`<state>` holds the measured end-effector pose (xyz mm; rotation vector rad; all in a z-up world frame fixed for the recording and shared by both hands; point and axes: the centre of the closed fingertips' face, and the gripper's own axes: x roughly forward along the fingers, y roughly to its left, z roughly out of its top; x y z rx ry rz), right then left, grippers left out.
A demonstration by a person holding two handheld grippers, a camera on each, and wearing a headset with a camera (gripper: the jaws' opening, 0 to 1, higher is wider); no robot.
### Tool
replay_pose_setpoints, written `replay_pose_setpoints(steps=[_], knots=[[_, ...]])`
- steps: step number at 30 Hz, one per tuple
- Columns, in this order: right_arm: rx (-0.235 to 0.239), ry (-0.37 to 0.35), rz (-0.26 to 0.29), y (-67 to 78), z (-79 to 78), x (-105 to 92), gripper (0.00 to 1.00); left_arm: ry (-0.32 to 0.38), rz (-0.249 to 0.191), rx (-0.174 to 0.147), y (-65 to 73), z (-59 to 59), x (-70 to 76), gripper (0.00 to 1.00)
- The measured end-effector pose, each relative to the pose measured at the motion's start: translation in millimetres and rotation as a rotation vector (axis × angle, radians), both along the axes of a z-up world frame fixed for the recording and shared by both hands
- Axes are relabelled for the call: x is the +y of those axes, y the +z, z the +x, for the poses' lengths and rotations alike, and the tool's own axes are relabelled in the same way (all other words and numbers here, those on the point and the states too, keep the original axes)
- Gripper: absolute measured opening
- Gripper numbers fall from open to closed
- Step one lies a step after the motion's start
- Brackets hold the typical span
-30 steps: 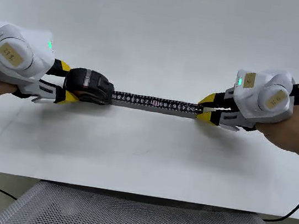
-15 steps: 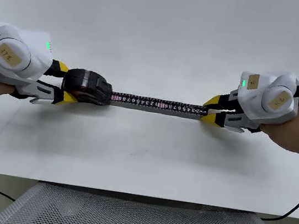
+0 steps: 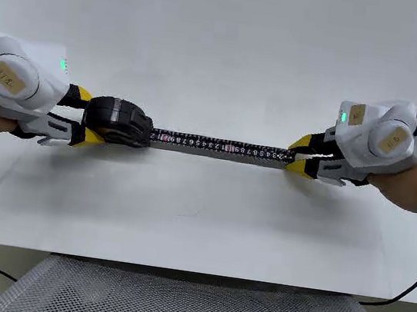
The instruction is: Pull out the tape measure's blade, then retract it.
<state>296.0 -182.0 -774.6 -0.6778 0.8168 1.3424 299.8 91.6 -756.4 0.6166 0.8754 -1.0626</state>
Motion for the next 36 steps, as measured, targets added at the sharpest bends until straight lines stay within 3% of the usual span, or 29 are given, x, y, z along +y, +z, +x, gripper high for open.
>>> replay_pose_setpoints(steps=[23,36], knots=[[-0.001,0.015,-0.097,-2.0,-0.5,-32.5,0.09,0.000,0.001,-0.002,0.1,0.1,-0.6,0.23],[0.005,-0.003,-0.110,-2.6,0.4,-32.4,0.10,-0.005,0.010,-0.006,0.4,0.5,-2.3,0.24]])
